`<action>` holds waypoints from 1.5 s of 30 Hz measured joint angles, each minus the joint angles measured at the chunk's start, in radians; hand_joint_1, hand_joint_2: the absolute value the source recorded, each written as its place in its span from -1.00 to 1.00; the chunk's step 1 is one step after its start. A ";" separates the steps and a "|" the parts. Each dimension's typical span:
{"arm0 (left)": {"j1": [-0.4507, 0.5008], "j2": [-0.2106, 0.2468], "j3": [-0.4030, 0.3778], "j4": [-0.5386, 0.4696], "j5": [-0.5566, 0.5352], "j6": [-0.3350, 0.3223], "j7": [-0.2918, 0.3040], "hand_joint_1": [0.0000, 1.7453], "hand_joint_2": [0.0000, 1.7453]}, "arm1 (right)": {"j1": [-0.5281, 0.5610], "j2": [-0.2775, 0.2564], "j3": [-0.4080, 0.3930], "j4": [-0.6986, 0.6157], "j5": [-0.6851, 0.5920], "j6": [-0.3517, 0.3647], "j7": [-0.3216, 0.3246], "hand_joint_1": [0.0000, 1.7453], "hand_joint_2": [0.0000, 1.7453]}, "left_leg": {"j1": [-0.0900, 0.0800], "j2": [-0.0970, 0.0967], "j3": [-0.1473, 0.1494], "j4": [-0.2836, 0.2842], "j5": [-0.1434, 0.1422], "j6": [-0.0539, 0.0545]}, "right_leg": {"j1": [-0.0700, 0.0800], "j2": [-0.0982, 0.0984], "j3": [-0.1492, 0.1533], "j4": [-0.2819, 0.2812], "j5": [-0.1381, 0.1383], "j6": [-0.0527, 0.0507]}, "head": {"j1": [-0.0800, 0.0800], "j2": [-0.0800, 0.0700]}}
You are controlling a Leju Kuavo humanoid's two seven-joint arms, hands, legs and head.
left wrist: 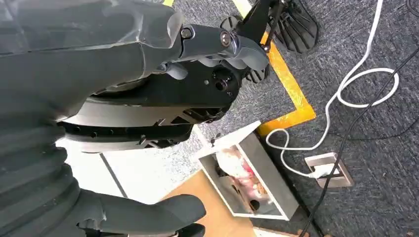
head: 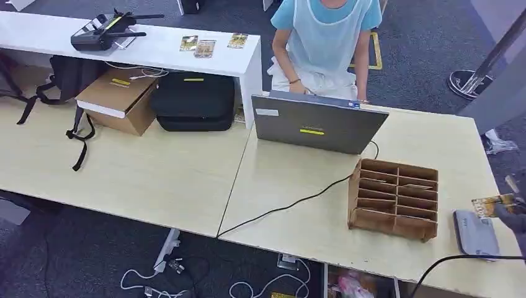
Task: Pass the card to the sensor for recognition and then transmit it.
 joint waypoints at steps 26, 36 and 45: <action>-0.016 -0.003 -0.069 0.000 -0.035 0.024 0.000 -1.00 1.00 | 0.179 -0.025 -0.120 -0.045 0.055 -0.027 0.039 1.00 1.00 | 0.000 0.000 0.001 0.000 0.000 0.000 | 0.000 0.000 0.000 0.000 0.000 0.000 | 0.000 0.000; -0.025 -0.006 -0.102 0.000 -0.037 0.030 0.000 -1.00 1.00 | 0.249 -0.033 -0.212 -0.105 0.074 -0.009 0.041 1.00 1.00 | 0.000 0.000 0.001 0.000 0.000 0.000 | 0.000 0.001 0.000 0.000 0.000 0.000 | 0.000 0.000; -0.025 -0.003 -0.119 0.000 -0.026 0.026 0.000 -1.00 1.00 | 0.237 -0.027 -0.235 -0.118 0.066 0.024 0.022 1.00 1.00 | 0.000 0.001 0.001 0.000 0.000 0.000 | 0.000 0.001 0.000 0.000 0.000 0.000 | 0.000 0.000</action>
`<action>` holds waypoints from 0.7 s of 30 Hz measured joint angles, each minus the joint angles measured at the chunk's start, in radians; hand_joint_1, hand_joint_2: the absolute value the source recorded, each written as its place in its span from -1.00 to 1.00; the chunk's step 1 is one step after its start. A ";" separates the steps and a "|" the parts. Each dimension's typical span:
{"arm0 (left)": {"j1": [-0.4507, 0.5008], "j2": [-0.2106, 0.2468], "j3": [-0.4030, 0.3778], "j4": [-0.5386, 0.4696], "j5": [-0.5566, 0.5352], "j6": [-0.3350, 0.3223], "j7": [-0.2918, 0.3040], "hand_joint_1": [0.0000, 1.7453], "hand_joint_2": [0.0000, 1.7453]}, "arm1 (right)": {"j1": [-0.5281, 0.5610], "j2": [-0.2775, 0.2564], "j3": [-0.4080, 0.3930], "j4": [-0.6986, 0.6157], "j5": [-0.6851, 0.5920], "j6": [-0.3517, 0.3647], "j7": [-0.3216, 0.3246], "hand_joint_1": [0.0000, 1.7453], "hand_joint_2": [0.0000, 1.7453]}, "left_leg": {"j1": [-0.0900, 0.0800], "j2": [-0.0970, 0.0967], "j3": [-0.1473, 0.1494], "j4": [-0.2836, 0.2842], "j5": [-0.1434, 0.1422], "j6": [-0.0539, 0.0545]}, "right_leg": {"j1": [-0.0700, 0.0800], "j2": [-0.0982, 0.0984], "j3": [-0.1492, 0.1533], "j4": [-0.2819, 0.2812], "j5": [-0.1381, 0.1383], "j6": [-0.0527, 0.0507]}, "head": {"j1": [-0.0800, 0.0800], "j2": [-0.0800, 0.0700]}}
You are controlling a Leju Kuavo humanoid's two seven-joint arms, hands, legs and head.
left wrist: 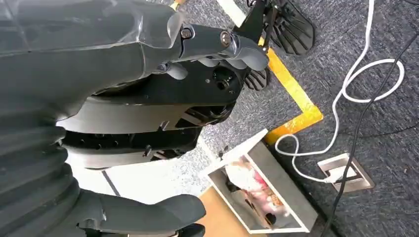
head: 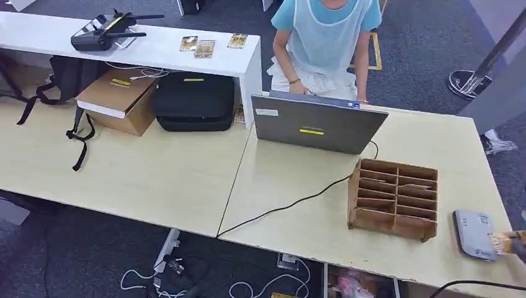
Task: Pass the card to the sensor for recognition and then transmit it.
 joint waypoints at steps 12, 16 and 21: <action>0.000 0.011 -0.020 0.000 0.003 -0.014 0.000 -1.00 1.00 | -0.054 0.020 -0.004 0.003 -0.041 0.065 -0.001 1.00 1.00 | 0.000 0.000 0.000 0.000 0.000 0.000 | 0.000 0.000 0.000 0.000 0.000 0.000 | 0.000 0.000; 0.000 0.014 -0.030 0.000 0.001 -0.014 0.000 -1.00 1.00 | -0.054 0.019 0.001 0.005 -0.027 0.047 0.003 1.00 1.00 | 0.000 0.000 0.000 0.000 0.000 0.000 | 0.000 0.000 0.000 0.000 0.000 0.000 | 0.000 0.000; 0.000 0.017 -0.043 0.000 -0.007 -0.012 0.000 -1.00 1.00 | -0.053 0.019 0.009 0.009 -0.001 0.011 0.016 1.00 1.00 | 0.000 0.000 0.000 0.000 0.000 0.000 | 0.000 0.000 0.000 0.000 0.000 0.000 | 0.000 0.000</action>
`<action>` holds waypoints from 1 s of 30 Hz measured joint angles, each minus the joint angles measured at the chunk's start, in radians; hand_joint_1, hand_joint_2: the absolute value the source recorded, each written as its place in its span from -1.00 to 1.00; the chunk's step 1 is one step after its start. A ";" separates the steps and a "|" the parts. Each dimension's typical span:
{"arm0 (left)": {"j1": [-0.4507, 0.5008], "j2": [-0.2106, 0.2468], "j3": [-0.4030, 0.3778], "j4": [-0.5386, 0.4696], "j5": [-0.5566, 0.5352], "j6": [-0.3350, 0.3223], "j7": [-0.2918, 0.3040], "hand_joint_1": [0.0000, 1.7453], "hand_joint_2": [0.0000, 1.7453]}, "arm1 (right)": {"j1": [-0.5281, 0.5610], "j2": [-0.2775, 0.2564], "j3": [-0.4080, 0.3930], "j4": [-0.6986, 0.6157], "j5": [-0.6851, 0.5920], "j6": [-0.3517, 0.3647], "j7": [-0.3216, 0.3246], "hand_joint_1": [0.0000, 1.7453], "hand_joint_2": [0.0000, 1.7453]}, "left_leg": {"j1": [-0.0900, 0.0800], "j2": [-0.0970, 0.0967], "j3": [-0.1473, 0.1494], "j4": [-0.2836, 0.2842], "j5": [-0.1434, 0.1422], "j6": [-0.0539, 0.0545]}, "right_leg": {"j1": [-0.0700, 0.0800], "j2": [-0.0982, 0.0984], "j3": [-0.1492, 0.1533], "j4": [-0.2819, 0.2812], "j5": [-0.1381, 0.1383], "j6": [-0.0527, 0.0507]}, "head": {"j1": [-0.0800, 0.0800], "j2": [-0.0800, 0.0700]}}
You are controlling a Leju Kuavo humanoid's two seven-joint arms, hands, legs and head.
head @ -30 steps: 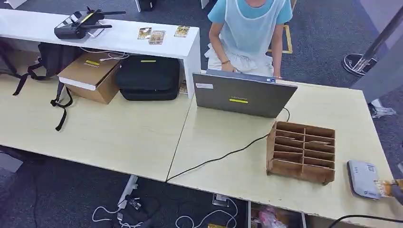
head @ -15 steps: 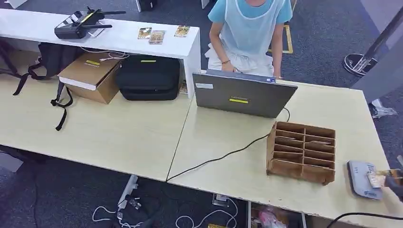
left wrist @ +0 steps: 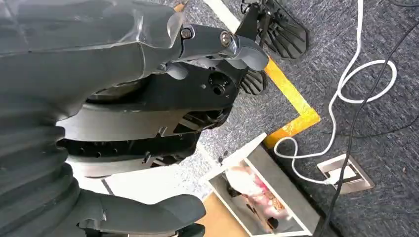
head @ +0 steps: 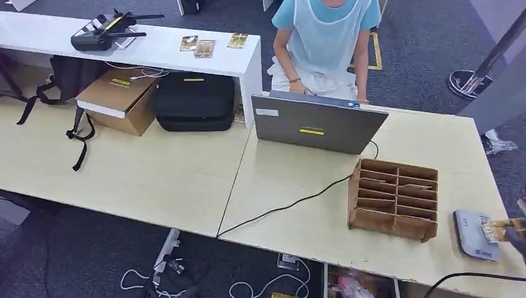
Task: Pass the card to the sensor for recognition and then transmit it.
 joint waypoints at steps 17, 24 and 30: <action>-0.013 0.009 -0.037 0.000 -0.012 0.007 0.000 -1.00 1.00 | -0.033 0.001 0.036 0.038 0.077 0.045 0.017 1.00 1.00 | 0.000 0.000 0.000 0.000 0.000 0.000 | 0.000 0.000 0.000 0.000 0.000 0.000 | 0.000 0.000; -0.011 0.019 -0.037 0.000 -0.002 -0.004 0.000 -1.00 1.00 | -0.110 0.037 0.061 0.079 0.052 0.074 -0.019 1.00 1.00 | 0.000 0.001 0.000 0.000 0.000 0.000 | 0.000 0.001 0.000 0.001 0.000 0.000 | 0.000 0.000; -0.008 0.028 -0.037 0.000 -0.003 -0.011 0.000 -1.00 1.00 | -0.148 0.079 0.047 0.089 -0.065 0.084 -0.132 1.00 1.00 | 0.000 0.001 0.000 0.000 0.000 0.000 | 0.000 0.001 0.000 0.001 0.000 0.000 | 0.000 0.000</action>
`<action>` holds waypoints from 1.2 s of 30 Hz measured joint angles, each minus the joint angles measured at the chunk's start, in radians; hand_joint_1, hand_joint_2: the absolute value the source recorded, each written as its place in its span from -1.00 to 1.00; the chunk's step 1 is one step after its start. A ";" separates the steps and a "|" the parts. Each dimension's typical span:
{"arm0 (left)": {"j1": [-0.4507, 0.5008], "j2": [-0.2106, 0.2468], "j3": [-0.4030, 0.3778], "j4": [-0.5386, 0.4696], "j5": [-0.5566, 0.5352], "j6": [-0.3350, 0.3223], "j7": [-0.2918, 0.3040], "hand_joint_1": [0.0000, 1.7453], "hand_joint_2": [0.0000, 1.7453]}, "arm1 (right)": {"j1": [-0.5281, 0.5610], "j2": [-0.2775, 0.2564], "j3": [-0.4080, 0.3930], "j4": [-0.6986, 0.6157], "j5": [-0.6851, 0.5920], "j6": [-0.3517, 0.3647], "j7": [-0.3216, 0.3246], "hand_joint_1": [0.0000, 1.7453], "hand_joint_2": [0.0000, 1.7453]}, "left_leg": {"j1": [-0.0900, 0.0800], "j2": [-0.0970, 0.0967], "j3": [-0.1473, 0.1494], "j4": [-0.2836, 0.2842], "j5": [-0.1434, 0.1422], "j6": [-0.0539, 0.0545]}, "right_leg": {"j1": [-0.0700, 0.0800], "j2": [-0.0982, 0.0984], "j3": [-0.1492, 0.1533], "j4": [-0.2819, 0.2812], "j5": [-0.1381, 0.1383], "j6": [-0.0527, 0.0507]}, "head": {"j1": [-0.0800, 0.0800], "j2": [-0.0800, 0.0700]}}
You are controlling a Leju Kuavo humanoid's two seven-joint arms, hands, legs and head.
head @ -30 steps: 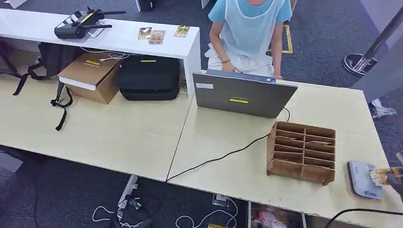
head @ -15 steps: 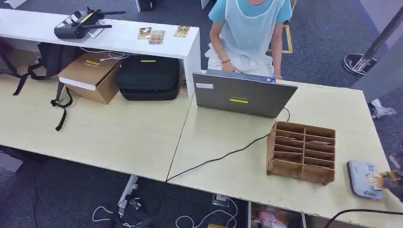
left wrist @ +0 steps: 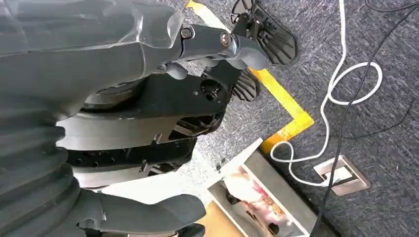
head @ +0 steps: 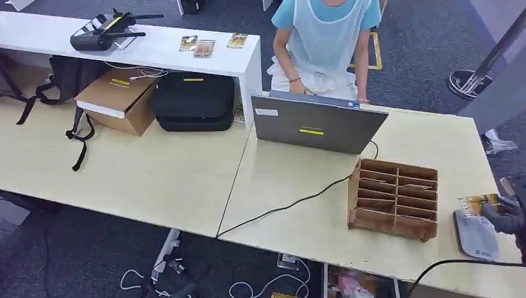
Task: Pass the card to the sensor for recognition and then transmit it.
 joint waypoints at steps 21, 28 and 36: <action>-0.021 -0.002 -0.050 0.005 -0.074 0.039 0.000 -1.00 1.00 | -0.327 0.129 0.300 -0.179 0.672 -0.451 -0.102 1.00 1.00 | 0.000 0.002 0.000 0.000 0.002 -0.002 | 0.000 0.004 -0.002 0.001 0.002 -0.001 | 0.000 0.000; -0.041 -0.009 -0.074 0.007 -0.089 0.033 0.000 -1.00 1.00 | -0.510 0.240 0.467 -0.114 0.845 -0.453 -0.071 1.00 1.00 | 0.000 0.002 0.000 0.000 0.003 -0.002 | 0.000 0.003 -0.002 0.002 0.002 -0.001 | 0.000 0.000; -0.061 -0.010 -0.098 0.010 -0.104 0.028 0.000 -1.00 1.00 | -0.631 0.366 0.590 -0.037 0.925 -0.398 -0.047 1.00 1.00 | 0.000 0.002 0.000 0.000 0.003 -0.003 | 0.000 0.004 -0.002 0.002 0.002 -0.001 | 0.000 0.000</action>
